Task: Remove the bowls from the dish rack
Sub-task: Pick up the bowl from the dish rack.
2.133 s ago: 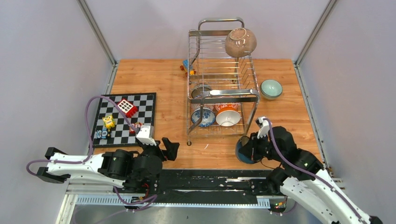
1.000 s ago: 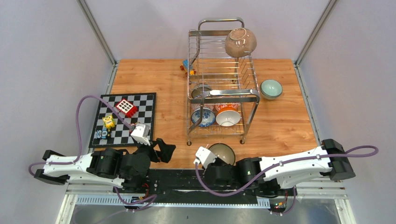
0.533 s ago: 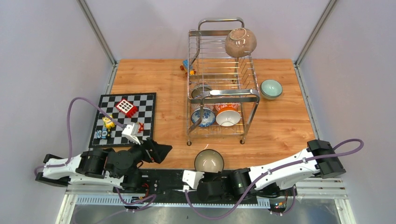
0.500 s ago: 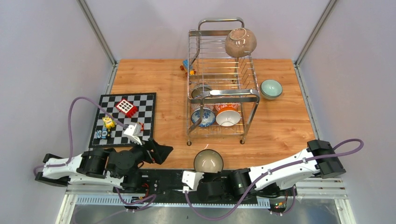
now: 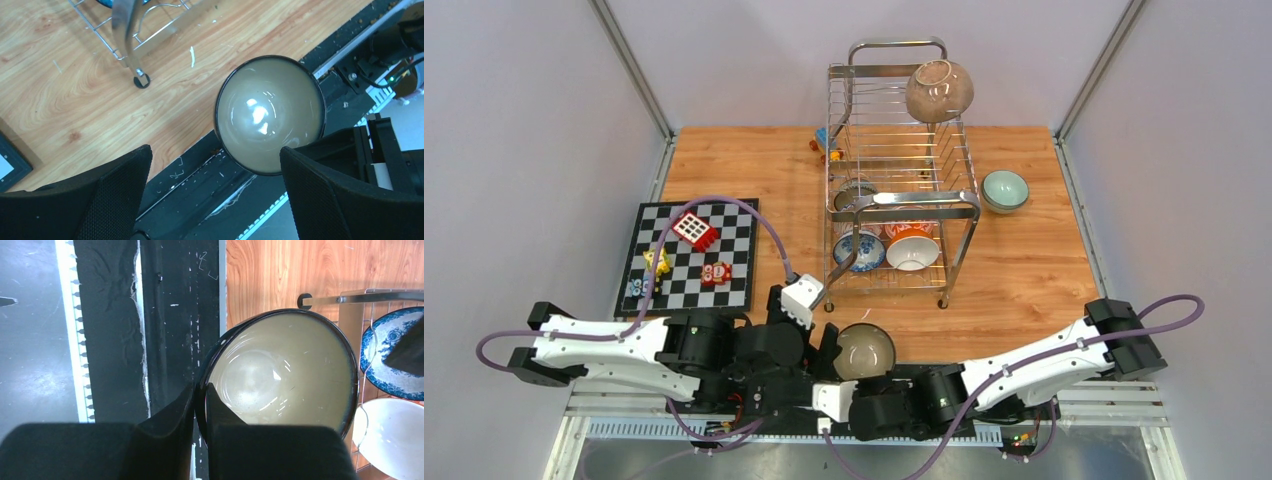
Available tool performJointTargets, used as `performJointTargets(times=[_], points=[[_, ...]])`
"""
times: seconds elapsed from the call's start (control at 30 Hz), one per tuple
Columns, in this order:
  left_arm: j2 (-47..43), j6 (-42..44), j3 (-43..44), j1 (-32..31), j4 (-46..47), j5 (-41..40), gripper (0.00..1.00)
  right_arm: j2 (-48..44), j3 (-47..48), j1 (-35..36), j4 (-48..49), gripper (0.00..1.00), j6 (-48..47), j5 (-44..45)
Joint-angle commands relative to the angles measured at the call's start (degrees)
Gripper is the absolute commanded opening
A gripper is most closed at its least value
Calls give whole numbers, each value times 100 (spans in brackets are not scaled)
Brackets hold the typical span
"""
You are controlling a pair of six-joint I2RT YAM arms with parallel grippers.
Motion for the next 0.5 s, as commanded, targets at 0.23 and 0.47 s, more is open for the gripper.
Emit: performJointTargets(times=[0.23,0.47], points=[[341,284,-164,213,447,563,100,-273,-4,752,163,2,-418,960],[434,256,-417,668,943,1202,96,-302,-65,993,199,2,-322,1224]])
